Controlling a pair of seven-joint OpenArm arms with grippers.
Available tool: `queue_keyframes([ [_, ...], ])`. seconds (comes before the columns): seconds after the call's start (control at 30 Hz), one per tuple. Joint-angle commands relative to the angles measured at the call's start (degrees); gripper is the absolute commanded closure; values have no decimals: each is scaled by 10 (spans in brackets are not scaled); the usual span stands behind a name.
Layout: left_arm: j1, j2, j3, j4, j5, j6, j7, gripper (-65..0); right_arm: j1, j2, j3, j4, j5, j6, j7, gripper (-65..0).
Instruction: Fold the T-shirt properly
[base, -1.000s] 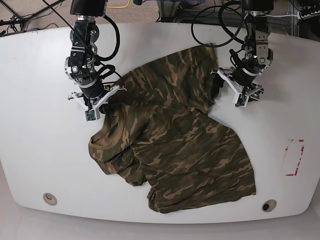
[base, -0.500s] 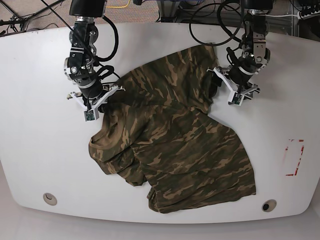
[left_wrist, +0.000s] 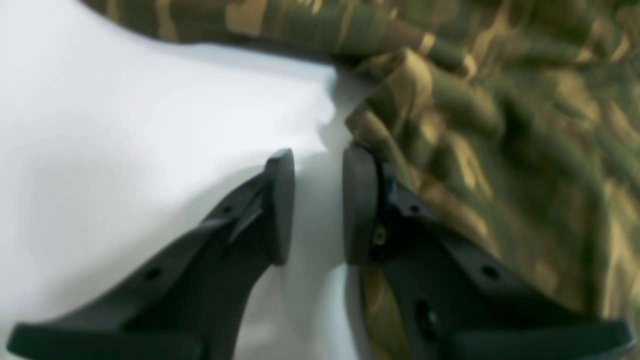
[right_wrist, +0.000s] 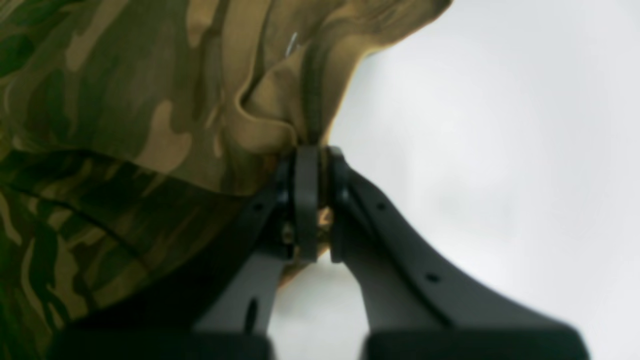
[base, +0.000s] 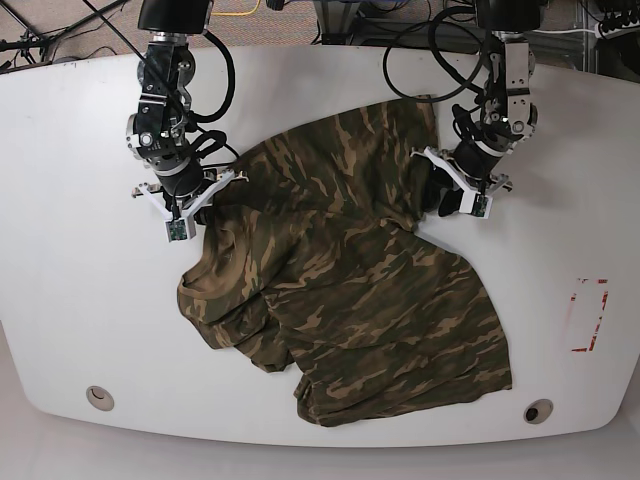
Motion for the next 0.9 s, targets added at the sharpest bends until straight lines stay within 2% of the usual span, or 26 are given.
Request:
queue_keyframes([
  [0.0,5,3,4,-20,31,7,72,-213,8,4,-1,17,5,2,14,0],
  [0.13,2,5,16,-27,25,6,67,-308,6,4,-1,22,4,2,14,0],
  [0.2,0,5,59,-45,11,5,75,-432,5,5,-1,23,2,2,14,0],
  [0.27,-1,4,69,-48,7,3,78,-450,4,6,0,24,2,2,14,0],
  [0.47,-8,5,97,-61,7,1,84,-454,5,7,0,22,2,2,12,0],
  [0.67,-26,9,121,-68,9,-3,86,-400,5,6,2,22,3,2,10,-1],
  [0.87,-29,0,117,-48,7,-16,88,-382,4,6,4,20,3,2,11,0],
])
